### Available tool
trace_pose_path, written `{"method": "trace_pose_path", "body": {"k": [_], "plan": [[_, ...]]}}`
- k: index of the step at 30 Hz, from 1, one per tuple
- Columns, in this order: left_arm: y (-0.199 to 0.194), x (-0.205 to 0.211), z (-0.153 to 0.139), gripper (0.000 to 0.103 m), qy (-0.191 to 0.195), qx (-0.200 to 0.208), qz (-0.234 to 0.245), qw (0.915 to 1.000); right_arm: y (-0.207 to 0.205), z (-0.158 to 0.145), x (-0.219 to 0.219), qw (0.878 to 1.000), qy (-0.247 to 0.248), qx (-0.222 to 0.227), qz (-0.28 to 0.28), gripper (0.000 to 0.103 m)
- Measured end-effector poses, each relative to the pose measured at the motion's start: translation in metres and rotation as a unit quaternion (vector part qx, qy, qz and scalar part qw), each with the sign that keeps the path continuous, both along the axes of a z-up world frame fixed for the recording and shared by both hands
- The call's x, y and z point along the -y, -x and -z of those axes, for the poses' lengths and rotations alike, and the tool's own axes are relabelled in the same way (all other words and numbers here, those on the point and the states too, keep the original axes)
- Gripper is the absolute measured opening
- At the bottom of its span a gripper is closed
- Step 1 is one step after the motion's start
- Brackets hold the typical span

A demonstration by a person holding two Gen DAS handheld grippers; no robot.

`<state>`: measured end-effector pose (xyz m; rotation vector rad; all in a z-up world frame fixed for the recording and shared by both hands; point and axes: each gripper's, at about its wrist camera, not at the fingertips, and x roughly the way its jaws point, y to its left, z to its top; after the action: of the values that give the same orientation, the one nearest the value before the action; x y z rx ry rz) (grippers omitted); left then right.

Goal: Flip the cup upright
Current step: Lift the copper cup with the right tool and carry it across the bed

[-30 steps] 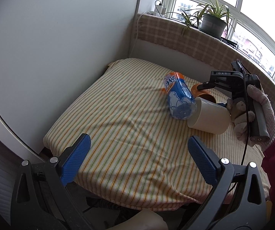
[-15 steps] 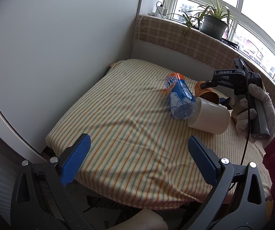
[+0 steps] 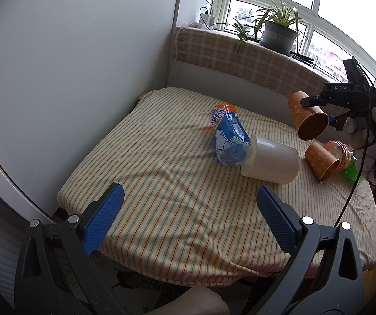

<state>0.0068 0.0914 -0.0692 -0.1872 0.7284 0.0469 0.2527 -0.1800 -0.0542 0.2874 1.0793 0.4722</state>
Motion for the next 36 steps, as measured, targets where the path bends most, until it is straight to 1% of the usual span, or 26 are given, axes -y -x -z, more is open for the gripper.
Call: {"method": "trace_pose_path", "body": {"k": [6,9,11,14,15,18,21,24,27,29,32,36], "plan": [[-0.004,0.021,-0.006,0.103,-0.029,0.01,0.017,0.9994,0.037,-0.014,0.034,0.997,0.031,0.028,-0.062,0.061],[-0.008,0.03,-0.007,0.103,-0.034,0.011,0.022,0.9991,0.061,-0.015,0.049,0.994,0.049,0.04,-0.093,0.061],[-0.012,0.034,-0.006,0.103,-0.027,0.004,0.032,0.9991,0.075,-0.012,0.056,0.991,0.06,0.044,-0.112,0.061],[-0.021,0.039,0.0,0.102,0.001,-0.018,0.065,0.9977,0.096,-0.007,0.064,0.985,0.077,0.05,-0.143,0.061],[-0.022,0.043,0.002,0.097,0.004,-0.022,0.073,0.9971,0.102,-0.004,0.064,0.983,0.083,0.051,-0.155,0.061],[-0.025,0.052,0.007,0.095,0.013,-0.037,0.089,0.9952,0.121,0.009,0.063,0.974,0.116,0.048,-0.191,0.061],[-0.024,0.058,0.012,0.095,0.022,-0.047,0.103,0.9933,0.132,0.028,0.056,0.962,0.153,0.034,-0.223,0.061],[-0.019,0.068,0.013,0.095,0.013,-0.048,0.124,0.991,0.143,0.045,0.045,0.947,0.185,0.028,-0.261,0.061],[-0.018,0.075,0.011,0.095,0.006,-0.049,0.151,0.9873,0.151,0.054,0.032,0.929,0.214,0.029,-0.299,0.061],[-0.017,0.08,0.008,0.095,-0.005,-0.046,0.166,0.985,0.153,0.059,0.029,0.922,0.226,0.026,-0.314,0.061],[-0.015,0.087,0.002,0.095,-0.03,-0.038,0.189,0.9809,0.15,0.066,0.027,0.917,0.234,0.017,-0.321,0.063],[-0.015,0.104,-0.006,0.095,-0.068,-0.026,0.227,0.971,0.145,0.072,0.032,0.924,0.226,0.007,-0.308,0.063]]}}
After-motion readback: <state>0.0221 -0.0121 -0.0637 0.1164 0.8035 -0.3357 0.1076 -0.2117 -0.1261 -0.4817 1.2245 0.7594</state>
